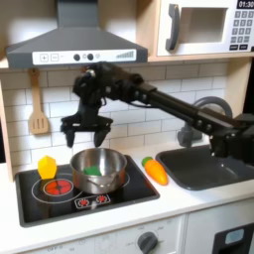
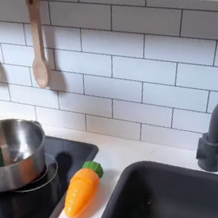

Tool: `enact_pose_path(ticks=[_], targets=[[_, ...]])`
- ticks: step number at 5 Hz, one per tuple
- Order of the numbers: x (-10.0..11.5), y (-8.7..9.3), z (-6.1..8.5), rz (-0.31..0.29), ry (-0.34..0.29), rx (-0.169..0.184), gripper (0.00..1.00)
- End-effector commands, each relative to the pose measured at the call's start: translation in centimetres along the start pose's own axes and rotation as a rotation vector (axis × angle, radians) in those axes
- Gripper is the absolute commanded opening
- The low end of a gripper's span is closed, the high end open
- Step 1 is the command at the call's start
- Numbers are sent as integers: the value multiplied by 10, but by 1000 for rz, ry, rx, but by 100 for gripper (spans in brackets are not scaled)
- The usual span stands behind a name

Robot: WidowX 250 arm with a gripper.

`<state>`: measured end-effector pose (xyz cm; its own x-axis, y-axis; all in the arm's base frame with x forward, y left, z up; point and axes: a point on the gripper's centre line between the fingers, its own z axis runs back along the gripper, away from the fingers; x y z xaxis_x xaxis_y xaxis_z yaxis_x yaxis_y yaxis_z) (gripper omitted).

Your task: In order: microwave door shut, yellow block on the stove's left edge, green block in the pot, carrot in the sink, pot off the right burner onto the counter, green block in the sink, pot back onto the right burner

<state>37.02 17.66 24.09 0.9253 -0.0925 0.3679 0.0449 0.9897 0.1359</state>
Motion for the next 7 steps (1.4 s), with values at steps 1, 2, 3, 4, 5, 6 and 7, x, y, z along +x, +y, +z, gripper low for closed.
enact_pose_path(ticks=[1,2,3,4,5,6,7], targets=[[2,-2,4,-1,-9,4,100],[-1,-17,0,-76,-2,-36,100],[-7,-23,-2,-85,4,-69,100],[-8,-27,11,-94,-16,-71,100],[-11,-29,20,-92,-19,-62,100],[-21,-32,24,-54,1,-70,100],[-32,-37,32,-2,26,-66,100]])
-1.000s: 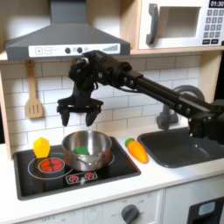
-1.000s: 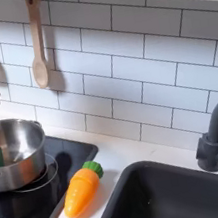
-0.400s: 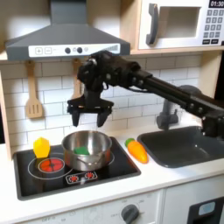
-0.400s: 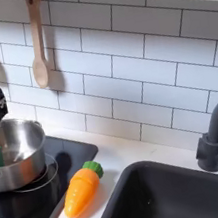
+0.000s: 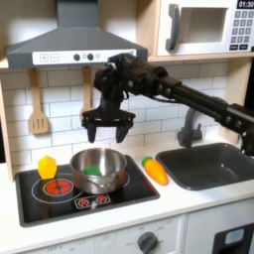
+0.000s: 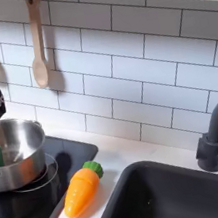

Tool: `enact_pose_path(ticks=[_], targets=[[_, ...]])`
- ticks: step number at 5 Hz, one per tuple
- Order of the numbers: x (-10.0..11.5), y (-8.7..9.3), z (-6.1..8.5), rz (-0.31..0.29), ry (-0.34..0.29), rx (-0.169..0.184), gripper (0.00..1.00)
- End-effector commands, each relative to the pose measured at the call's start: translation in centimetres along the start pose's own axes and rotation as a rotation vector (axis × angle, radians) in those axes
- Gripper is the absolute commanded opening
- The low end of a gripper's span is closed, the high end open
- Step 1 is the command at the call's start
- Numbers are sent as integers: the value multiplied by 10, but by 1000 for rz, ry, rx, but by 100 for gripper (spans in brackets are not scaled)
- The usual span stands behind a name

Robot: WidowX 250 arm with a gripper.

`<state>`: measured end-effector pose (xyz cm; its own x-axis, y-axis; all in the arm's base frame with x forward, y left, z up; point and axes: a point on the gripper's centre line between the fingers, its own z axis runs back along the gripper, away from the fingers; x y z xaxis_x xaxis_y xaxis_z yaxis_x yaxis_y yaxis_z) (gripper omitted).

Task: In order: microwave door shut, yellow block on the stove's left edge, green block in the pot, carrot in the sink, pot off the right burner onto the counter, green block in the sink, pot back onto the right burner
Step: 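Put the carrot in the sink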

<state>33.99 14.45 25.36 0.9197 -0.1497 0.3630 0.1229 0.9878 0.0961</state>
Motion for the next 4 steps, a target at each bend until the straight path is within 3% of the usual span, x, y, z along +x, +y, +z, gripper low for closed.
enact_pose_path(ticks=[1,3,4], targets=[[-21,-17,7,142,49,-10,100],[-17,-44,3,263,78,-37,100],[-13,-60,-3,243,84,-71,100]])
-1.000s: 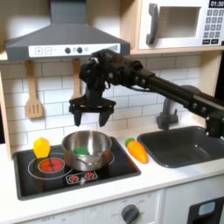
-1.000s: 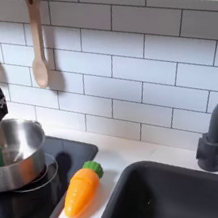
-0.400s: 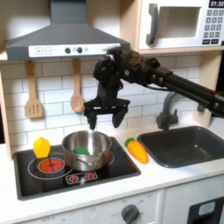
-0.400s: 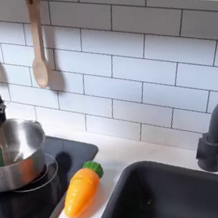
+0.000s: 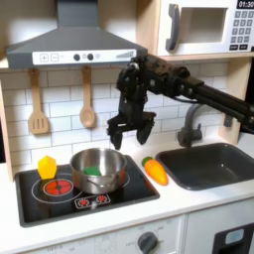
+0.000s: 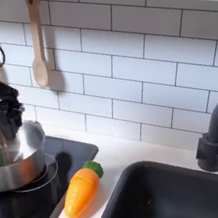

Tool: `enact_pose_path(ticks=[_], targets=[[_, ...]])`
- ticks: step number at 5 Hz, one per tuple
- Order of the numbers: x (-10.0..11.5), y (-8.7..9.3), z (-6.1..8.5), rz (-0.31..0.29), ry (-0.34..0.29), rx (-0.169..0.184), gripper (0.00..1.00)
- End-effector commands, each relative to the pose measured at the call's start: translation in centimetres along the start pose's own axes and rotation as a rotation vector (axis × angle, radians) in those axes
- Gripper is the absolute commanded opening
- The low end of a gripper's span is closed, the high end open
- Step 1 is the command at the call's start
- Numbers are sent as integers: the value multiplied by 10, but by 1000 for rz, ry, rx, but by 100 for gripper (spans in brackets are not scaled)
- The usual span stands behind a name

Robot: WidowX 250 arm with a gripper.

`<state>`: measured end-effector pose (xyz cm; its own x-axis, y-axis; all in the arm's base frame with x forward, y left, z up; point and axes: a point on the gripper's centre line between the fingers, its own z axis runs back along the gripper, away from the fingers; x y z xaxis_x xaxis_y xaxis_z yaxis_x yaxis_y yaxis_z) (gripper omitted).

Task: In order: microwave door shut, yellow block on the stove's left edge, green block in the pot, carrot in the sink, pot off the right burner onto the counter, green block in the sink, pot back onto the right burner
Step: 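Put the carrot in the sink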

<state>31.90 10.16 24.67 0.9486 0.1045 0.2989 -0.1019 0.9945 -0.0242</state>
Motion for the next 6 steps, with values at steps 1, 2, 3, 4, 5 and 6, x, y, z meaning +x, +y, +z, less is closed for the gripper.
enact_pose_path(ticks=[1,2,3,4,5,6], targets=[[-3,-25,-14,-82,27,-57,100],[-5,-36,-22,-184,24,-77,100],[-8,-47,-31,-292,29,-110,100],[-9,-52,-37,-350,29,-124,100],[-8,-58,-44,-411,24,-131,100],[-7,-65,-45,-432,18,-130,100]])
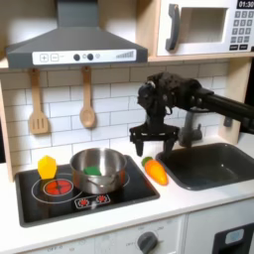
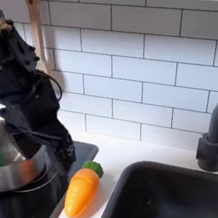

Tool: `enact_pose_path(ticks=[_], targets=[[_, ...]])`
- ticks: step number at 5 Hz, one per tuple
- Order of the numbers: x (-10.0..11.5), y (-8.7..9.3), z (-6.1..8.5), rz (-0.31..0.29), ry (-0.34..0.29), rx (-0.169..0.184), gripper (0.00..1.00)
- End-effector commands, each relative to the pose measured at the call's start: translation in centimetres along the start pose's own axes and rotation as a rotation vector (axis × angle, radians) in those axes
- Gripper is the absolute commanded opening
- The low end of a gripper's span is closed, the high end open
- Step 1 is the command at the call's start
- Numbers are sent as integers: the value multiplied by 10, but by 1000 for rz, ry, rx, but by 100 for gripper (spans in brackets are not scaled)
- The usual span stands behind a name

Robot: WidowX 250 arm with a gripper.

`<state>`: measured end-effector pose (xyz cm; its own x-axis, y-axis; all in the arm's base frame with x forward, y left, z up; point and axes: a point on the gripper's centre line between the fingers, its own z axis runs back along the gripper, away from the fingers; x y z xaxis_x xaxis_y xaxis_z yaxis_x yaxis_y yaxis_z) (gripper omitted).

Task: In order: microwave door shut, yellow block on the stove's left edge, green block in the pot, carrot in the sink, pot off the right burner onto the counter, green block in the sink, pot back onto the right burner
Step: 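Put the carrot in the sink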

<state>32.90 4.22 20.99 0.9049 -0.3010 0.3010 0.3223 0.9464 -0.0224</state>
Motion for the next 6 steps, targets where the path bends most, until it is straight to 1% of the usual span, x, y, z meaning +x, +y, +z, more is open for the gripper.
enact_pose_path(ticks=[1,2,6], targets=[[4,-5,-9,12,35,15,100],[2,-7,-11,1,38,6,100],[0,-7,-12,2,45,3,100]])
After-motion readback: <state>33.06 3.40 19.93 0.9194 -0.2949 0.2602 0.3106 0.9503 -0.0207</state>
